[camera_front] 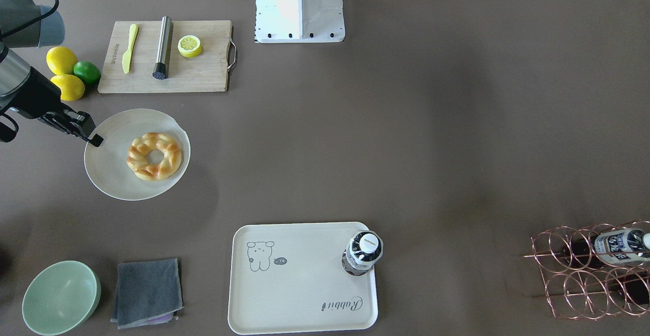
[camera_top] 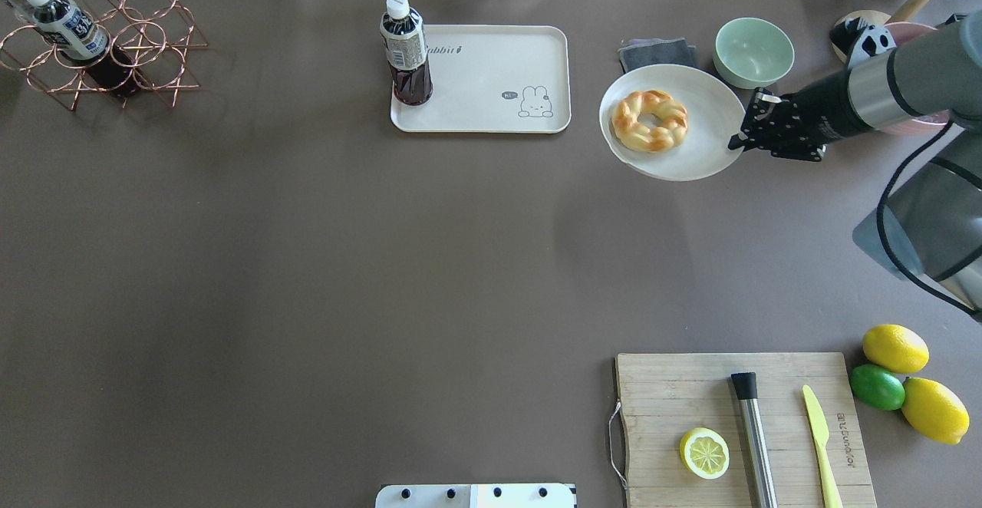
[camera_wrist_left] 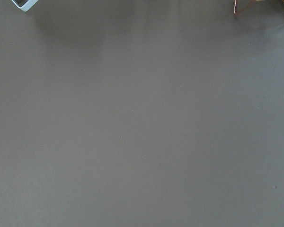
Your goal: Place donut on tray
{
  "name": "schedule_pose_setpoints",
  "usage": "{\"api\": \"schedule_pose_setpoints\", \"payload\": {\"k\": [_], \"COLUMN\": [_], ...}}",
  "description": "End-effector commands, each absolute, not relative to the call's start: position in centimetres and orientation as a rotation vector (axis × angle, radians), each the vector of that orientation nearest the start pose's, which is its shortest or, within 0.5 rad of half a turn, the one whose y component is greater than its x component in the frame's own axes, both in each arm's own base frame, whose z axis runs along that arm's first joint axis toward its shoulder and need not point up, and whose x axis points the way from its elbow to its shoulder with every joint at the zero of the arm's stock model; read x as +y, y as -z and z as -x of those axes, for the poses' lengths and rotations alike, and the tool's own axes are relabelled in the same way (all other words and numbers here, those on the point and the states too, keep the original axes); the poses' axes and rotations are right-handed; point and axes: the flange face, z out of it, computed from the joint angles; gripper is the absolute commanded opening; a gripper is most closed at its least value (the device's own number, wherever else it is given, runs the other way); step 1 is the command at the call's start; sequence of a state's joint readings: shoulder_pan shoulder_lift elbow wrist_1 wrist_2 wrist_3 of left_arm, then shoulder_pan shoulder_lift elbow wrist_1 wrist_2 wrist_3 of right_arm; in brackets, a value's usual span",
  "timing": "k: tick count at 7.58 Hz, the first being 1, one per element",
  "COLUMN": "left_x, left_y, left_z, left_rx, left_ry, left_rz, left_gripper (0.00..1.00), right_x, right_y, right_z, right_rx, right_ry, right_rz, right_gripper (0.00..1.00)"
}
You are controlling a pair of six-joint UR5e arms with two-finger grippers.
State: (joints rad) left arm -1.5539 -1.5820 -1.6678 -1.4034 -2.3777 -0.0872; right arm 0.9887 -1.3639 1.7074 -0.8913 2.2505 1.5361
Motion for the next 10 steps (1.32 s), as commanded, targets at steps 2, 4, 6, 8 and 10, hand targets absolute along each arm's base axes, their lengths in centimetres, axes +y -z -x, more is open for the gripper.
{"api": "schedule_pose_setpoints", "payload": {"k": [2,4,6,8,10], "left_x": [-49.4,-49.5,-49.4,-49.4,-49.4], "left_y": [-61.7,-61.6,-61.7,-61.7,-61.7], "left_z": [5.3,5.3,5.3,5.3,5.3], "left_rx": [0.803,0.803,0.803,0.803,0.803], "left_ry": [0.091,0.091,0.092,0.092,0.092], "left_rz": [0.094,0.093,0.095,0.095,0.095], "left_gripper": [0.98,0.98,0.98,0.98,0.98], "right_x": [-60.9,-64.5,-66.8,-66.9,-66.7], "right_y": [-33.5,-30.4,-28.6,-28.2,-28.0], "right_z": [36.8,42.4,47.6,51.7,52.2], "right_rx": [-1.163,-1.137,-1.089,-1.05,-1.053], "right_ry": [-0.68,-0.774,-0.833,-0.861,-0.878], "right_rz": [0.09,0.103,0.092,0.069,0.079], "right_gripper": [0.0,0.0,0.0,0.0,0.0]}}
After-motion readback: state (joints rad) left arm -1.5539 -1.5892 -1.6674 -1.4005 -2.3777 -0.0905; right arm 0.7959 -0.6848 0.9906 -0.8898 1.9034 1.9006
